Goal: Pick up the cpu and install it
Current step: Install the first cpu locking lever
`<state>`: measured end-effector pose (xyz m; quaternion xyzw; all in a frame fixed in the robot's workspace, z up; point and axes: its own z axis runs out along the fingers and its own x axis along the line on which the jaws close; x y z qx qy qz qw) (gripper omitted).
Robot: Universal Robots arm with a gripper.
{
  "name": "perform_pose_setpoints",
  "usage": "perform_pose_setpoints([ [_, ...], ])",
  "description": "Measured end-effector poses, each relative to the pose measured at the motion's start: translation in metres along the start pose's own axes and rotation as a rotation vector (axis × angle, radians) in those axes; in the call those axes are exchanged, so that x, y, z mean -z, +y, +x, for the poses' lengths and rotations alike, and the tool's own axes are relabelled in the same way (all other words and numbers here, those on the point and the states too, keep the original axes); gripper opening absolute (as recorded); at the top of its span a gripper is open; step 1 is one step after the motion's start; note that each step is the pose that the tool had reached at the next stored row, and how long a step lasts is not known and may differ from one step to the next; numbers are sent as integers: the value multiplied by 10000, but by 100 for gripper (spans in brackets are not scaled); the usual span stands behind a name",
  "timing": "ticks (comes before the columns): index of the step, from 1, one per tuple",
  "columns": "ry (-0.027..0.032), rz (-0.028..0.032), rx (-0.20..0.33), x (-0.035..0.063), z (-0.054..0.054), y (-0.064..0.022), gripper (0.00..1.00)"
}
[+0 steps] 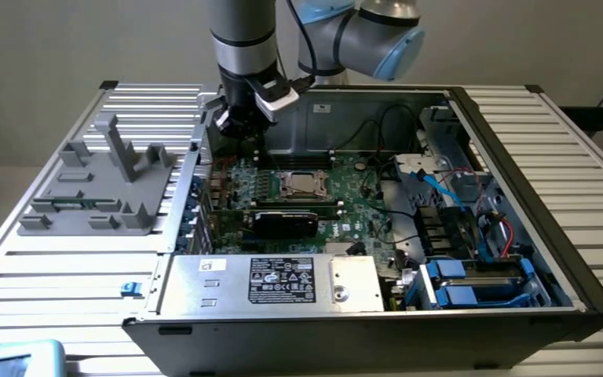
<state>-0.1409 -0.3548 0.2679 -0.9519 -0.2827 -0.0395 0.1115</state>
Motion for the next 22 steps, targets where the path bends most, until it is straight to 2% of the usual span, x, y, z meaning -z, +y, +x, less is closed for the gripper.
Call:
perform_pose_setpoints([
  [3,62,31,-139,-35,-9,8,11],
  [8,105,16,-322,-91,-46,-5,11],
  [15,255,171,-498,-162,-57,-17,11],
  [22,351,290,-570,-190,-32,-49,11],
])
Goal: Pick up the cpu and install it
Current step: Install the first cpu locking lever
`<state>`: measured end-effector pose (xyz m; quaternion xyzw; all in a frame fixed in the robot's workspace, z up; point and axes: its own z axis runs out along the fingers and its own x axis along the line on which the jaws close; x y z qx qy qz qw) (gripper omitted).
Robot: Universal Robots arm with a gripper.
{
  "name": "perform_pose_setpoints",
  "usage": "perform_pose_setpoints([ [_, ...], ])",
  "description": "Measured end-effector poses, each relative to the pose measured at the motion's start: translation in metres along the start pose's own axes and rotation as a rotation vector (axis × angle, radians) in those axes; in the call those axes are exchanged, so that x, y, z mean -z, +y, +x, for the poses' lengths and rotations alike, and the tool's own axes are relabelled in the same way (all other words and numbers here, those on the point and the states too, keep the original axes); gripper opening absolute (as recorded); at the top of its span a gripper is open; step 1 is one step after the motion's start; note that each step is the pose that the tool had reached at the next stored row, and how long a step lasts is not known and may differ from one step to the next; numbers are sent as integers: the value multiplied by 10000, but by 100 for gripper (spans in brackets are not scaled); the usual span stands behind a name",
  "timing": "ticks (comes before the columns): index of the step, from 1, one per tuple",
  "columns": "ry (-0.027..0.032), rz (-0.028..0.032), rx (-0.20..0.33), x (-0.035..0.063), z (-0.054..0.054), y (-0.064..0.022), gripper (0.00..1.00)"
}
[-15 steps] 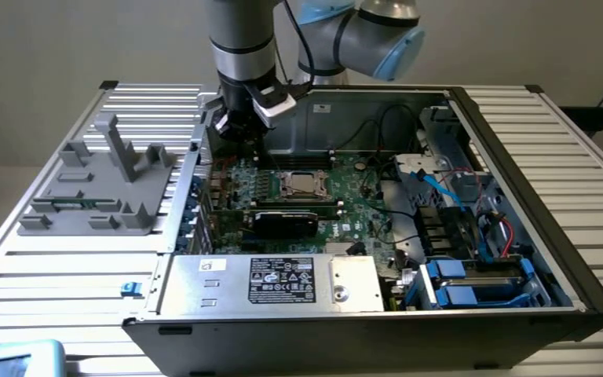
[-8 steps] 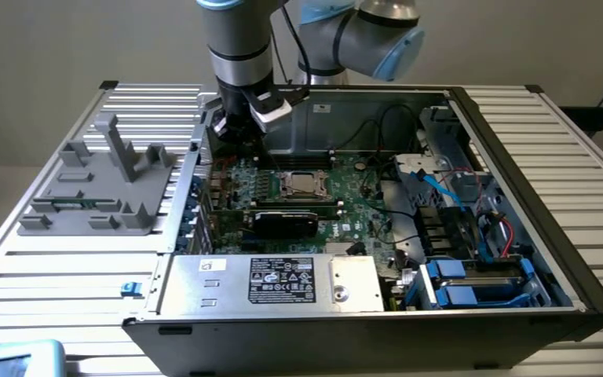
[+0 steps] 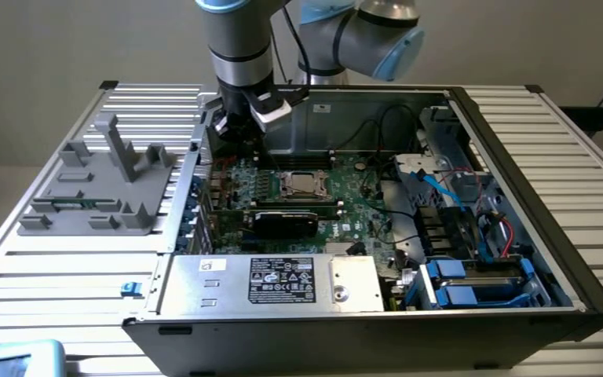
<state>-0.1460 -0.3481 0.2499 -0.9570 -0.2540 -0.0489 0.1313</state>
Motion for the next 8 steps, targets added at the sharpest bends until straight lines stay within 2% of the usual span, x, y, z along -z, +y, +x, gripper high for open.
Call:
perform_pose_setpoints([
  [2,46,54,-51,-1,11,5,11],
  [8,231,338,-119,-6,85,49,11],
])
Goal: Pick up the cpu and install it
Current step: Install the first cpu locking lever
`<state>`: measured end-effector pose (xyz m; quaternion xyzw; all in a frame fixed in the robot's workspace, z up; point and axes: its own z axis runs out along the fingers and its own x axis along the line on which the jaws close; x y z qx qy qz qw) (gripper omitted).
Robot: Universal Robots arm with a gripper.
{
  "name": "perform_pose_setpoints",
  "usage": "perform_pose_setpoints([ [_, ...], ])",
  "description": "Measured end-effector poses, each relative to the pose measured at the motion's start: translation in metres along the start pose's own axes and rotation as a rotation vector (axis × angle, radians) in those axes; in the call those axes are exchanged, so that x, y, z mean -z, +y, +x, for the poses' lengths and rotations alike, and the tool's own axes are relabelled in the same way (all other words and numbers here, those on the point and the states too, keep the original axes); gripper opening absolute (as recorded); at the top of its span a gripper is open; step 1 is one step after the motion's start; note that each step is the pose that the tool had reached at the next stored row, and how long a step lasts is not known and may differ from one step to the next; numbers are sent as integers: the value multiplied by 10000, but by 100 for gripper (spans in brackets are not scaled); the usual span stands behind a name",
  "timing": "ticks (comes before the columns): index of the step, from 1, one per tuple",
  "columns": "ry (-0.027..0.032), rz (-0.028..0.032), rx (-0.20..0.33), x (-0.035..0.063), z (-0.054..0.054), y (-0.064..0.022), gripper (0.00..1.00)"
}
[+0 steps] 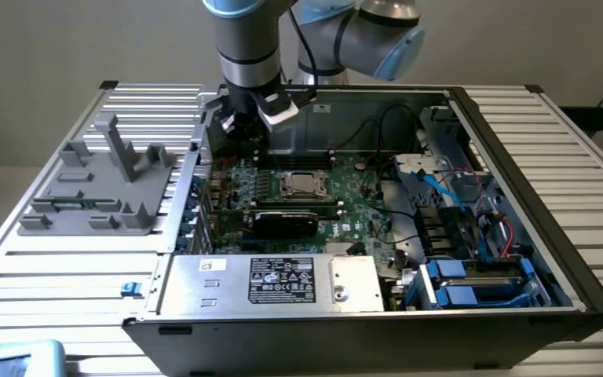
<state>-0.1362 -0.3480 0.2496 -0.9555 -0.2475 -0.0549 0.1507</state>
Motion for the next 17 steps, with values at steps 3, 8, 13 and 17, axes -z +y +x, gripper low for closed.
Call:
perform_pose_setpoints([
  [3,57,104,-9,0,61,35,11],
  [8,155,213,-62,-12,119,71,11],
  [13,209,209,-182,-23,148,91,11],
  [17,224,199,-233,-28,187,114,11],
])
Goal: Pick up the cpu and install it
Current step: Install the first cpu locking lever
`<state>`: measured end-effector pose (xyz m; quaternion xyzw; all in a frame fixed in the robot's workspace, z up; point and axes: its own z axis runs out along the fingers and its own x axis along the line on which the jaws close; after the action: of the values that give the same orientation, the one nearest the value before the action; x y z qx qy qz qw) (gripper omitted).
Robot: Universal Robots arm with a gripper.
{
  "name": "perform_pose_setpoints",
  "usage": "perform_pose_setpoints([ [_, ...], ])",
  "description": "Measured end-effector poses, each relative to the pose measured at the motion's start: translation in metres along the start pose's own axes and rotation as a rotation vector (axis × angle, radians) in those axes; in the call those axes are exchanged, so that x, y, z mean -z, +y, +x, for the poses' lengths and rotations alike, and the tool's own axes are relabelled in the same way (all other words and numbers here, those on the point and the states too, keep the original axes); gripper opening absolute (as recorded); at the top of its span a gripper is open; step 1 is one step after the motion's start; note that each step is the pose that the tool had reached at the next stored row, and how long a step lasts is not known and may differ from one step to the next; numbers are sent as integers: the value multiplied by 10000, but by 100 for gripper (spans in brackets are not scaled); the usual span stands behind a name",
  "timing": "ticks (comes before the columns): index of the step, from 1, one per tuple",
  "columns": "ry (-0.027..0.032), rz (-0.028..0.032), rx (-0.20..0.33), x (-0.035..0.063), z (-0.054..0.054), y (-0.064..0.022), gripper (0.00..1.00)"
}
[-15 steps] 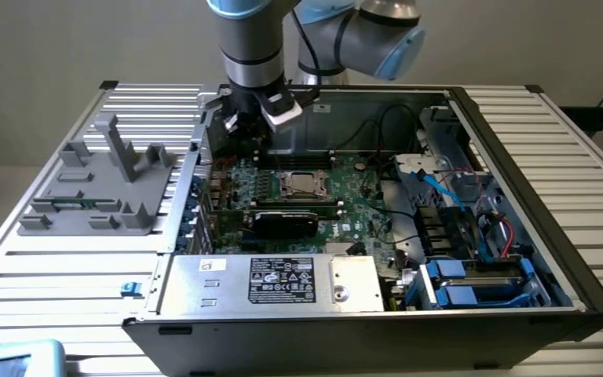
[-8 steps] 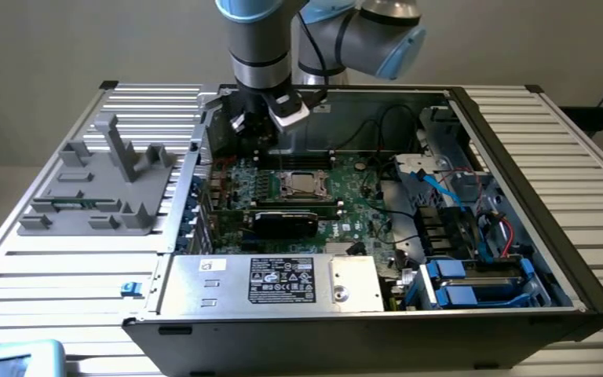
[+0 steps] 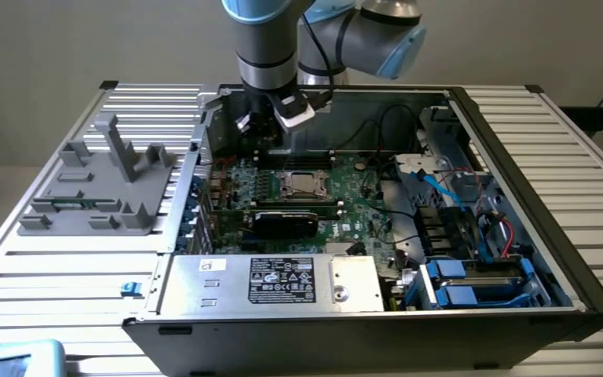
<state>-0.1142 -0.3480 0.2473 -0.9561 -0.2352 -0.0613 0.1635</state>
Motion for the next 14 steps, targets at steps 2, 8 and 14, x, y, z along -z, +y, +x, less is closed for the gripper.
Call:
perform_pose_setpoints([
  [2,10,-8,-34,-1,8,5,11],
  [8,27,-20,-90,-1,9,5,11],
  [14,314,-214,-1033,-10,7,8,11],
])
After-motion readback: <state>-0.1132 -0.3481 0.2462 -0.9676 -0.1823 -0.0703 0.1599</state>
